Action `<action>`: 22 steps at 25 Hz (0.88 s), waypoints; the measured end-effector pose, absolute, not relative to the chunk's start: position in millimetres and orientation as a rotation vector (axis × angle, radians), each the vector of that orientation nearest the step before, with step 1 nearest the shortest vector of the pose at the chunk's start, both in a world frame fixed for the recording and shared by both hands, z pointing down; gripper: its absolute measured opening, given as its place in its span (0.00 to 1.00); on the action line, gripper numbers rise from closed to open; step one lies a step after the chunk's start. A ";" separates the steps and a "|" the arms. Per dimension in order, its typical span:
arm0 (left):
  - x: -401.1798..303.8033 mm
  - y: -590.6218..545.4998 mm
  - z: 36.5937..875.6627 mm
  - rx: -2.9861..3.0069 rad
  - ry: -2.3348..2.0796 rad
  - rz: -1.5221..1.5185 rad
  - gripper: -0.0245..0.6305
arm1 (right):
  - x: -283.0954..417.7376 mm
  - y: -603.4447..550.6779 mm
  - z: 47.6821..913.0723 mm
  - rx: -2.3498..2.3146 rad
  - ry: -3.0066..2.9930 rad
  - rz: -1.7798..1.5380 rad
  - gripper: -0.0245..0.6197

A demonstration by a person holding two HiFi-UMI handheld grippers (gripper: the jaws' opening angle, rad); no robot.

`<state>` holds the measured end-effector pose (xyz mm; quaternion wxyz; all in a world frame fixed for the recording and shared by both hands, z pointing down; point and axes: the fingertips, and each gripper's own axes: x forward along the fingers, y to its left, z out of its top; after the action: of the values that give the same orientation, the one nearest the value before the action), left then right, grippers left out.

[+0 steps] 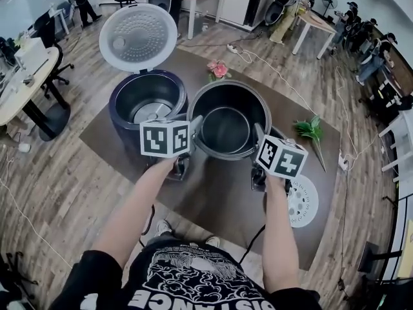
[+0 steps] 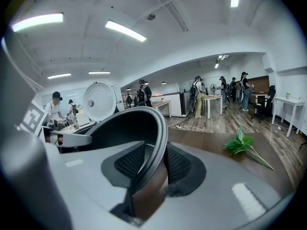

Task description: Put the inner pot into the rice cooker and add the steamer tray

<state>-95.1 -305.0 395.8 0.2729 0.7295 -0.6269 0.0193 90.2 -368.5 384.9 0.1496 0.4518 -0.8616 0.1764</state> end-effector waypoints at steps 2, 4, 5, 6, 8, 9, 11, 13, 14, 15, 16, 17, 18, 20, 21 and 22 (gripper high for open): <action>-98.6 -304.4 385.7 1.978 -1.699 0.034 0.23 | 85.5 -368.9 374.8 1.291 -2.506 0.490 0.23; -102.2 -303.5 377.7 1.989 -1.712 0.020 0.23 | 82.0 -369.0 367.4 1.288 -2.526 0.476 0.23; -103.8 -303.1 374.8 1.992 -1.718 0.015 0.23 | 80.6 -369.0 363.9 1.289 -2.534 0.467 0.23; -105.2 -302.9 372.2 1.995 -1.722 0.010 0.23 | 79.1 -369.1 360.2 1.289 -2.543 0.457 0.23; -108.1 -302.3 366.8 2.002 -1.731 0.006 0.23 | 75.5 -369.0 352.1 1.286 -2.561 0.430 0.23; -109.8 -301.9 363.3 2.007 -1.735 0.002 0.23 | 73.5 -368.8 347.8 1.283 -2.569 0.415 0.23; -113.1 -301.0 353.3 2.022 -1.751 -0.008 0.23 | 69.7 -368.6 339.3 1.277 -2.584 0.386 0.24; -115.6 -300.4 346.4 2.031 -1.762 -0.022 0.23 | 65.7 -368.2 331.5 1.270 -2.601 0.362 0.24; -117.0 -299.9 344.8 2.030 -1.763 -0.032 0.23 | 63.3 -367.8 327.7 1.267 -2.612 0.355 0.24; -118.9 -299.1 343.0 2.029 -1.767 -0.041 0.23 | 60.9 -367.2 324.5 1.264 -2.621 0.352 0.24; -121.7 -297.9 340.6 2.028 -1.776 -0.046 0.23 | 58.7 -366.5 322.0 1.262 -2.628 0.351 0.24; -125.0 -296.6 337.8 2.027 -1.788 -0.049 0.23 | 56.4 -365.8 319.6 1.261 -2.634 0.350 0.24; -128.3 -295.4 334.7 2.027 -1.801 -0.052 0.23 | 53.8 -365.3 317.0 1.258 -2.640 0.346 0.24; -133.6 -293.9 328.6 2.029 -1.819 -0.062 0.23 | 48.6 -364.7 311.2 1.252 -2.654 0.332 0.24; -135.8 -293.2 326.0 2.030 -1.824 -0.068 0.23 | 46.1 -364.6 307.5 1.250 -2.661 0.321 0.24; -138.0 -292.5 323.5 2.029 -1.828 -0.074 0.23 | 43.3 -364.7 303.4 1.249 -2.669 0.309 0.24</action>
<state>-138.0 -292.5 323.5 0.2034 0.7271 -0.6552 -0.0265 43.3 -364.7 303.4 0.0893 0.4198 -0.8972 0.1038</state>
